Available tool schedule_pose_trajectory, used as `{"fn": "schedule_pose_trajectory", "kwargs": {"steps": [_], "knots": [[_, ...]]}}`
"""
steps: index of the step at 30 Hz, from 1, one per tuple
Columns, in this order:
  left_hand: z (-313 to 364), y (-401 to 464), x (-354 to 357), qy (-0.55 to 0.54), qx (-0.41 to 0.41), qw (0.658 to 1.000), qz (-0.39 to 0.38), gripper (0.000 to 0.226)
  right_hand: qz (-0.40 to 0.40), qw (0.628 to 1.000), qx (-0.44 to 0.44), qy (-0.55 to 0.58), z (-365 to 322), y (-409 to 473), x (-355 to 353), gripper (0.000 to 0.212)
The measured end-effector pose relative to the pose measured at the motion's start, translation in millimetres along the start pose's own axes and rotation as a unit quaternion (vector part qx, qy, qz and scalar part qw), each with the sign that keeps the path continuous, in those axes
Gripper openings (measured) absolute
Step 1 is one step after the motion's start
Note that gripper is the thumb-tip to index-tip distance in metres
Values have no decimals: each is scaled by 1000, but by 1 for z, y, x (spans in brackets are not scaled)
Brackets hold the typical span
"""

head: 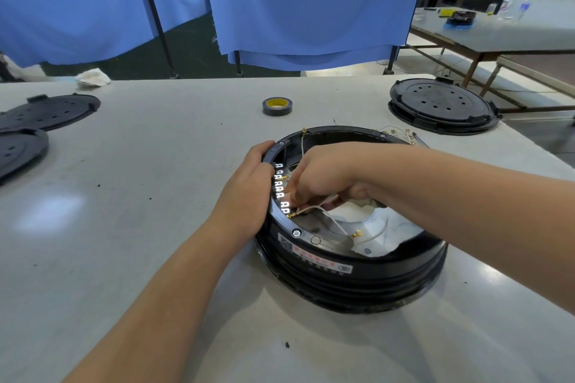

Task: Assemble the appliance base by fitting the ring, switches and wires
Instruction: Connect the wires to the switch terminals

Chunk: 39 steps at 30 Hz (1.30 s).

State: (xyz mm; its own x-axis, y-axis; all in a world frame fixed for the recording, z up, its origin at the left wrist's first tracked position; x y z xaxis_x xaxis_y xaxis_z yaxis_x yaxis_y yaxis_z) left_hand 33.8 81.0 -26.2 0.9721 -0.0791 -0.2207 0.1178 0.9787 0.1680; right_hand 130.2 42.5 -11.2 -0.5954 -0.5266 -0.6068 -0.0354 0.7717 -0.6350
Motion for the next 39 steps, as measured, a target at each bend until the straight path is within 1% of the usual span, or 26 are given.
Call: {"fn": "schedule_pose_trajectory", "kwargs": {"steps": [1, 4, 6, 12, 16, 25, 29, 32, 36, 39], "knots": [[0, 0, 0, 0, 1, 1000, -1, 44, 0, 1000, 0, 4, 0, -1, 0, 7], [1, 0, 0, 1, 12, 1000, -6, 43, 6, 1000, 0, 8, 1, -1, -1, 20], [1, 0, 1, 4, 16, 1000, -8, 43, 9, 1000, -2, 10, 1, -1, -1, 22], [-1, 1, 0, 14, 16, 1000, -7, 43, 10, 1000, -10, 1, -1, -1, -1, 19], [-1, 2, 0, 9, 12, 1000, -2, 44, 4, 1000, -7, -13, -2, -1, 0, 8], [-1, 0, -1, -1, 5, 1000, -1, 44, 10, 1000, 15, 6, 1, 3, -1, 11], [2, -1, 0, 8, 18, 1000, -9, 42, 16, 1000, -5, -7, -1, 2, -1, 15], [1, -1, 0, 9, 17, 1000, -11, 42, 16, 1000, -14, -22, -3, 1, -1, 7], [2, 0, 0, 8, 8, 1000, -9, 43, 21, 999, -32, -13, -5, 1, -3, 16], [3, 0, 0, 3, 9, 1000, -5, 42, 52, 995, -80, -3, -5, -1, -9, 18]]}}
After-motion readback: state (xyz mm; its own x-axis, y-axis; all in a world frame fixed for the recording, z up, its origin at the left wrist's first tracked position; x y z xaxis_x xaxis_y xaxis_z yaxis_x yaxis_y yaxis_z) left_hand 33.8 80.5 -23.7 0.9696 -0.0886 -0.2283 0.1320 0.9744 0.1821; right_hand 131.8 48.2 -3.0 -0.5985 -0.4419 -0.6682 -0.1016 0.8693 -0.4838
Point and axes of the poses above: each hand's wrist, its own y-axis towards the middle knuckle, its own x-axis out of the palm, z = x × y, the point moved 10 cm from there along y, towards the middle knuckle, and after that the axes turned 9 degrees about x, right-handed, at the moved point
